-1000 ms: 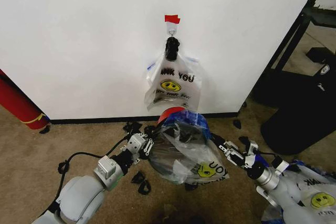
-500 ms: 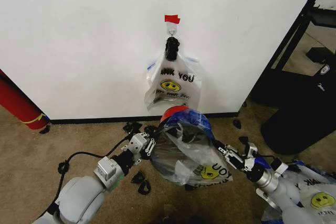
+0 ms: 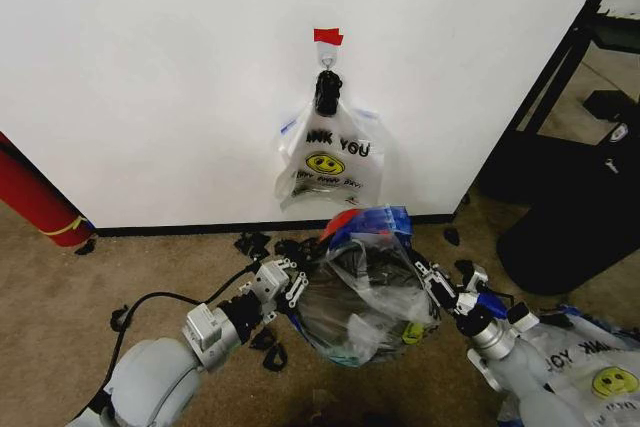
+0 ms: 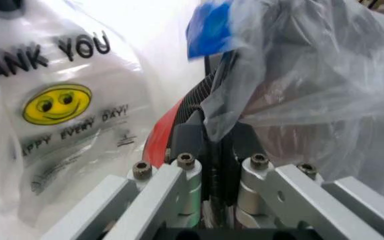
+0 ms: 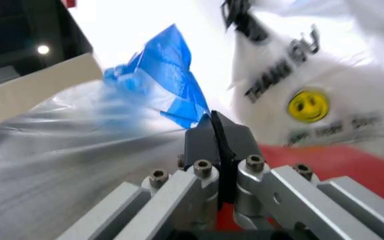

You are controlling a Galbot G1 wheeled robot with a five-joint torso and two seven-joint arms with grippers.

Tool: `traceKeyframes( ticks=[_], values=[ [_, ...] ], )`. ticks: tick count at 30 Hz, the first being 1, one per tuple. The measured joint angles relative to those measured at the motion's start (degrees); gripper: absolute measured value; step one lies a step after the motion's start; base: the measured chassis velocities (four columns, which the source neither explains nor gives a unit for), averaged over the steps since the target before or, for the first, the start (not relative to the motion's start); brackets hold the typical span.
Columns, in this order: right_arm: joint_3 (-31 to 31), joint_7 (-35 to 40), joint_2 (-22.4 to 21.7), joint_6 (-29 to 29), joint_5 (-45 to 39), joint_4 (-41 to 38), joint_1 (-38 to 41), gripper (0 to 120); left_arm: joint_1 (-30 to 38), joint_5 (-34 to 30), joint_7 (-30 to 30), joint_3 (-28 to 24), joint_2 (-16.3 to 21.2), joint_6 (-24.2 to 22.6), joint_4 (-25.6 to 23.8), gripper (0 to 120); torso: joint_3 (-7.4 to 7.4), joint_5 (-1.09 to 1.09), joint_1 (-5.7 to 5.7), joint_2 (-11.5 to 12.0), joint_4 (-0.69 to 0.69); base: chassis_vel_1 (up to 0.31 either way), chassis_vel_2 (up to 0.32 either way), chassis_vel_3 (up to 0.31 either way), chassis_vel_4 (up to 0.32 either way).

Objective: Pick up the garbage bag from the wall and place it over the trash bin.

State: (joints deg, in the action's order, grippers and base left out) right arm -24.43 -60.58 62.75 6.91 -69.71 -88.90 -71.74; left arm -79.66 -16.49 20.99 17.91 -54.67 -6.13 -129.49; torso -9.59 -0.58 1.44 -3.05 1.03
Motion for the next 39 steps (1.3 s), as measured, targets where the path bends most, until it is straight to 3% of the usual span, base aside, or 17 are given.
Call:
traceKeyframes(
  ticks=[6,9,14,16,17,18,20,22,25,30,39],
  values=[
    [-0.2,1.3,0.0,2.9,0.1,-0.2,-0.6,1,0.3,-0.7,-1.7,0.1,-0.6,-1.9,1.0,4,0.00,0.00,0.00,0.0,0.01,0.000,0.000,0.000,0.000],
    [-0.4,3.8,0.1,4.7,-0.1,-1.0,-0.9,10,0.4,-0.7,-5.0,-0.1,-1.0,-3.8,1.7,4,0.00,0.00,0.00,0.0,0.01,0.000,0.000,0.000,0.000],
    [-0.7,19.5,0.0,10.5,6.2,-2.6,-1.1,30,0.8,-0.5,-11.6,-0.4,-1.9,-7.3,2.9,4,0.00,0.00,0.00,0.0,0.00,0.000,0.000,0.000,0.000],
    [-0.2,33.8,0.2,14.5,11.1,-4.6,-0.9,40,1.1,-0.4,-14.8,-0.6,-2.4,-10.2,3.4,4,0.00,0.00,0.00,0.0,0.00,0.000,0.000,0.000,0.000],
    [-0.2,33.8,0.2,14.5,11.1,-4.6,-0.9,40,1.1,-0.4,-14.8,-0.6,-2.4,-10.2,3.4,4,0.00,0.00,0.00,0.0,0.00,0.000,0.000,0.000,0.000],
    [0.1,42.5,0.5,16.5,14.3,-6.3,-0.9,45,1.3,-0.7,-17.8,-1.0,-2.9,-12.5,3.5,4,0.00,0.00,0.00,0.0,0.00,0.000,0.000,0.000,0.000],
    [0.4,48.1,1.0,18.2,17.5,-8.7,-1.3,52,1.5,-1.7,-21.4,-1.6,-3.7,-15.2,3.5,4,0.00,0.00,0.00,0.0,-0.01,0.000,0.000,0.000,0.000],
    [1.1,47.9,1.1,18.5,22.6,-12.9,-3.7,63,1.3,-2.8,-25.3,-2.2,-5.0,-17.2,3.1,4,0.00,0.00,0.00,0.0,0.00,0.000,0.000,0.000,0.000],
    [2.1,45.3,0.9,17.3,26.9,-16.7,-6.1,70,0.8,-2.6,-27.2,-2.6,-6.1,-17.5,2.3,4,0.00,0.00,0.00,0.0,0.00,0.000,0.000,0.000,0.000],
    [4.8,38.7,-0.4,10.0,37.2,-25.0,-11.2,90,-0.1,2.8,-29.3,-4.3,-7.6,-17.2,0.9,4,0.00,-0.01,0.00,0.0,0.01,0.000,0.000,0.000,0.000],
    [6.7,34.9,-4.9,3.2,49.4,-28.0,-13.0,61,-0.2,13.7,-29.3,-4.5,-7.5,-13.0,1.3,4,0.00,0.00,0.00,0.0,0.01,0.000,0.000,0.000,0.000]
  ],
)
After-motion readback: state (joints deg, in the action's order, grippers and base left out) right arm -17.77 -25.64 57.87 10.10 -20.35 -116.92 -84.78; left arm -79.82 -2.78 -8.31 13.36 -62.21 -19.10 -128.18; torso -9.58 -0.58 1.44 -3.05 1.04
